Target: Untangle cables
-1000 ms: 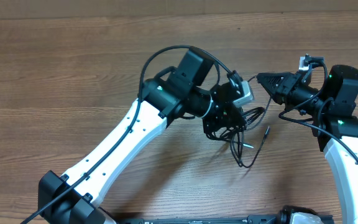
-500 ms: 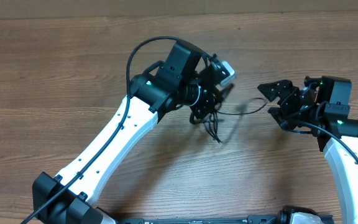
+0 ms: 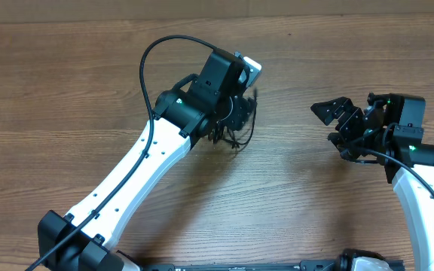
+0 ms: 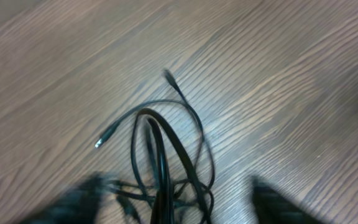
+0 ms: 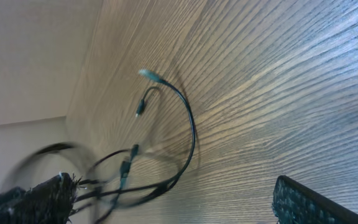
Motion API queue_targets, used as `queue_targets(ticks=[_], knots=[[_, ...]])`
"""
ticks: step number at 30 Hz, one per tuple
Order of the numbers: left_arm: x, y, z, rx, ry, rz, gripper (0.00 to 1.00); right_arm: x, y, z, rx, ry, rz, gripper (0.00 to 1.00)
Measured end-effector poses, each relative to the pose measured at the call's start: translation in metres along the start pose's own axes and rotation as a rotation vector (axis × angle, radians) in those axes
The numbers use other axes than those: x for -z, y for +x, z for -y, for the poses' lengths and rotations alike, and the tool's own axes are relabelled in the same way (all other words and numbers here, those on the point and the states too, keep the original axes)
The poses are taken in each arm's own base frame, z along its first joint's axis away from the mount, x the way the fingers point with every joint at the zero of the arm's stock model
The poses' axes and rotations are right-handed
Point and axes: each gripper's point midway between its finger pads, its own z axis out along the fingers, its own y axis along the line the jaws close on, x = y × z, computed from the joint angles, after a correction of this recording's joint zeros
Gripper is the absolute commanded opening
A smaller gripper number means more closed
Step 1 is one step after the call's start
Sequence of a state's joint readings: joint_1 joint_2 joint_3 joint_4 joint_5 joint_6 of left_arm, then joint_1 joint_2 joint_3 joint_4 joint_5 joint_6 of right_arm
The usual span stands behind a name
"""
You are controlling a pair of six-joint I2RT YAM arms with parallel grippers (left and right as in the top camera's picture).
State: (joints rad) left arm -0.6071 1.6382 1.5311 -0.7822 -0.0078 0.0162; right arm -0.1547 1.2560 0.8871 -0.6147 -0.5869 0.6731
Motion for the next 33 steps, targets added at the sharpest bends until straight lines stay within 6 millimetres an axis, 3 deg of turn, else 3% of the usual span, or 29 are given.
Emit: queue_targets(ticks=[15, 19, 22, 23, 24, 26, 28, 29, 30, 33], knots=[[0.005, 0.040, -0.020, 0.075, -0.122, -0.162, 1.00, 0.000, 0.004, 0.003, -0.001, 0.013, -0.013, 1.00], [0.001, 0.059, -0.029, 0.123, -0.171, -0.240, 0.97, 0.000, 0.005, 0.004, 0.018, 0.017, -0.018, 1.00], [-0.011, 0.077, -0.031, 0.133, -0.184, -0.325, 0.86, 0.000, 0.005, 0.005, 0.031, 0.018, -0.020, 1.00], [-0.015, 0.084, -0.032, 0.136, -0.189, -0.357, 0.77, 0.000, 0.005, 0.005, 0.034, 0.018, -0.020, 1.00], [-0.019, 0.092, -0.032, 0.140, -0.193, -0.392, 0.59, 0.000, 0.005, 0.005, 0.037, 0.018, -0.020, 1.00], [-0.028, 0.104, -0.031, 0.152, -0.200, -0.449, 0.36, 0.000, 0.005, 0.005, 0.040, 0.019, -0.018, 1.00], [-0.035, 0.116, -0.031, 0.159, -0.206, -0.502, 0.19, 0.000, 0.004, 0.006, 0.043, 0.027, -0.013, 1.00], [-0.038, 0.120, -0.031, 0.160, -0.208, -0.518, 0.16, 0.000, 0.004, 0.007, 0.043, 0.032, -0.012, 1.00], [-0.040, 0.123, -0.030, 0.165, -0.208, -0.532, 0.17, 0.000, 0.004, 0.008, 0.042, 0.037, -0.012, 1.00], [-0.046, 0.129, -0.028, 0.173, -0.203, -0.561, 0.52, 0.000, 0.005, 0.013, 0.035, 0.061, -0.012, 1.00]])
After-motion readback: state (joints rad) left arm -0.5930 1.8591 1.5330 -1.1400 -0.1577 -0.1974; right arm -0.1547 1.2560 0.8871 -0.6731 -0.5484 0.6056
